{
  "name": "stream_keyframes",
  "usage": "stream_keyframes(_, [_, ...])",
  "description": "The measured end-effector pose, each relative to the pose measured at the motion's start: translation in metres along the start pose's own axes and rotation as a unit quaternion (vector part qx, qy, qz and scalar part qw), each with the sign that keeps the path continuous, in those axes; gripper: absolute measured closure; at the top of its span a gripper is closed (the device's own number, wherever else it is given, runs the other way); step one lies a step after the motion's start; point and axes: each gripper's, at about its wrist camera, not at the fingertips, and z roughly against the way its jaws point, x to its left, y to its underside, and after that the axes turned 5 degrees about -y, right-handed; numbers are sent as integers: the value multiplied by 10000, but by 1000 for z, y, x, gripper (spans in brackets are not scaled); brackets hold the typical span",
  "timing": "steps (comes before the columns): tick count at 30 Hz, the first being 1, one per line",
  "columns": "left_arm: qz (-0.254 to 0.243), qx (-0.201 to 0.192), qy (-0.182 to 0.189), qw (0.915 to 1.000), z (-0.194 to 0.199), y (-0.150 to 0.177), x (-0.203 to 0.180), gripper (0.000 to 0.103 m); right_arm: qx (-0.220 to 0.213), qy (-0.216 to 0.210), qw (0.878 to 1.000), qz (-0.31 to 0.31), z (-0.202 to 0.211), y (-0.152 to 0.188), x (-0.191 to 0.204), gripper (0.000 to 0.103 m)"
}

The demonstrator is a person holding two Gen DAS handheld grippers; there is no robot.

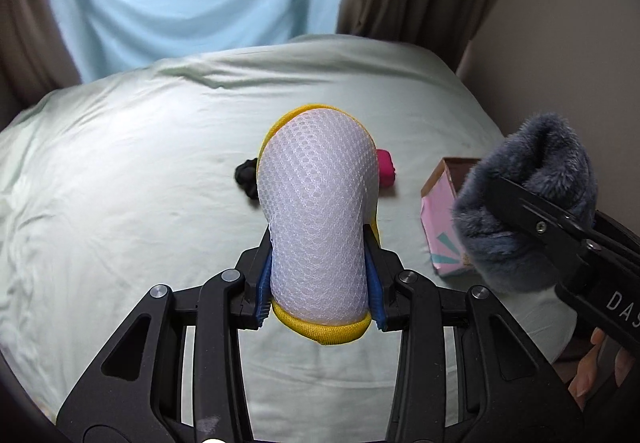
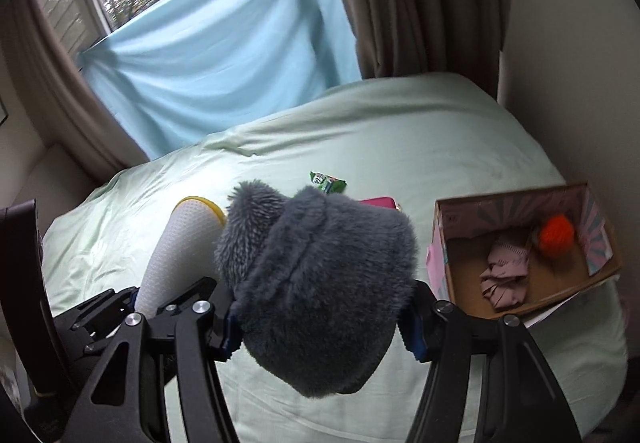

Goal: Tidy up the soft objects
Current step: 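Lift and carry the mesh pad and grey sock toward the pink box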

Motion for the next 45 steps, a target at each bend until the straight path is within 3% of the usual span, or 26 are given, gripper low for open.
stream_keyframes(6, [463,-15,-224,9987,53,0,-8,69,77,-100,9984,550,50,-9,0,45])
stream_keyframes(12, [517,-161,-338,9980,91,3,-36,69,119,-150,9964,824,89,-10,-24,45])
stream_keyframes(22, [192,-223,-78,9995,93,-6,-120,69,134,-23,9965,822,123,-14,-90,45])
stream_keyframes(31, [-105,157,377,9991,40,-24,-195,69,127,490,9979,411,129,-31,-170,45])
stream_keyframes(36, [-169,505,601,9968,-2,-33,-229,69,362,718,9966,179,111,-37,-216,45])
stream_keyframes(40, [-89,849,700,9939,-47,-38,-252,69,632,861,9943,22,86,-37,-250,45])
stream_keyframes(45, [194,1627,686,9841,-119,-37,-269,69,930,956,9908,-217,50,-36,-290,45])
